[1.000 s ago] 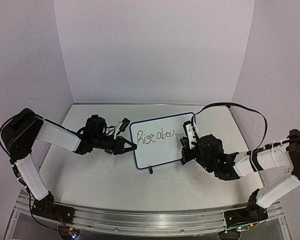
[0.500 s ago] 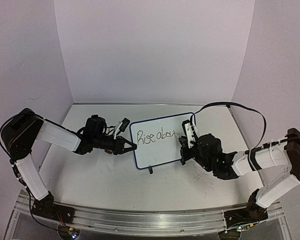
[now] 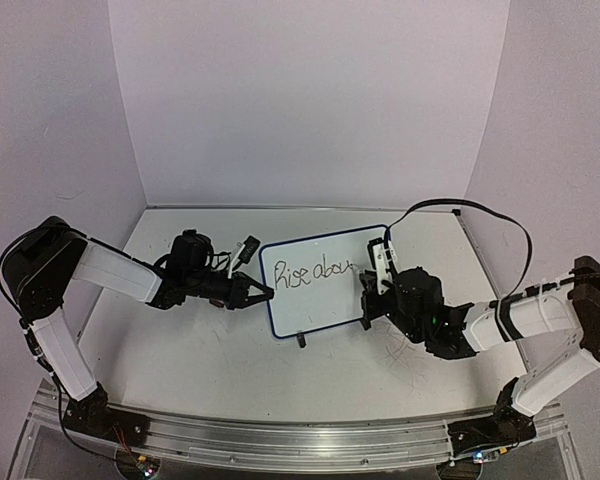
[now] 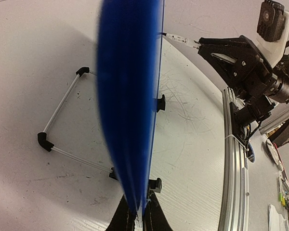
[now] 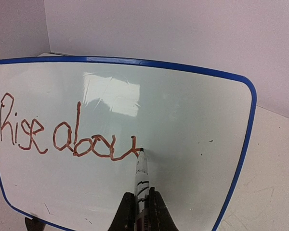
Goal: Write a sentence on the whiteboard
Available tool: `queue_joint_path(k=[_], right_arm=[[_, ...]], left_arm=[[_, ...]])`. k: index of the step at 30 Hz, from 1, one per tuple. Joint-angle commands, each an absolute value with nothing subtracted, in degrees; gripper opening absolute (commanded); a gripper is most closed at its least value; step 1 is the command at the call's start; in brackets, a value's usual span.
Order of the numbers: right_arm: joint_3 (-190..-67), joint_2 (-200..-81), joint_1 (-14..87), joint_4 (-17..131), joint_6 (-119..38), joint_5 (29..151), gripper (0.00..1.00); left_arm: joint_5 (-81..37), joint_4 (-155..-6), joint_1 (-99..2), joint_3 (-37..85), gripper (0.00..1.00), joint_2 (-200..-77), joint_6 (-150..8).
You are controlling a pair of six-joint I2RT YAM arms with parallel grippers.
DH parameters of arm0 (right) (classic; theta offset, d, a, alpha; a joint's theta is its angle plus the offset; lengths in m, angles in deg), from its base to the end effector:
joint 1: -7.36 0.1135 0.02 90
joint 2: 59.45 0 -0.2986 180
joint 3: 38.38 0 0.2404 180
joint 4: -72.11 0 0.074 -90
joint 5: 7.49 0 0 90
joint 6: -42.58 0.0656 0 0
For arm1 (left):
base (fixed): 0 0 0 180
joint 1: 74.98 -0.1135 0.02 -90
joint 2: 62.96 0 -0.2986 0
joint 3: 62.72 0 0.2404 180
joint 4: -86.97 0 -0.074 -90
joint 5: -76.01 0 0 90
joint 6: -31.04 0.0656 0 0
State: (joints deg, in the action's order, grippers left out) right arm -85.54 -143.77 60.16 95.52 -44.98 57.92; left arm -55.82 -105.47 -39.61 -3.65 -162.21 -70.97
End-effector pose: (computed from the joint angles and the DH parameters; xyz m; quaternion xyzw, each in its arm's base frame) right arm 0.2103 0.2319 0.2337 -0.2080 0.7515 0.1312 0.6121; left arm 0.2686 -0.2443 0.1959 0.3426 0.7457 -0.4739 0.3194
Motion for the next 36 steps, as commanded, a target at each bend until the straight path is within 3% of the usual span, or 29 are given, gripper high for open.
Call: queue_joint_path(k=[1, 36], right_arm=[[-86.26, -142.78, 59.98, 95.01, -43.68, 54.59, 0.00], [-87.45, -145.02, 59.47, 98.52, -45.61, 59.20, 0.00]], left_arm=[[-51.48, -101.69, -39.65, -3.27, 0.00, -161.31, -68.80], [-51.53, -101.69, -39.65, -3.38, 0.00, -161.36, -68.69]])
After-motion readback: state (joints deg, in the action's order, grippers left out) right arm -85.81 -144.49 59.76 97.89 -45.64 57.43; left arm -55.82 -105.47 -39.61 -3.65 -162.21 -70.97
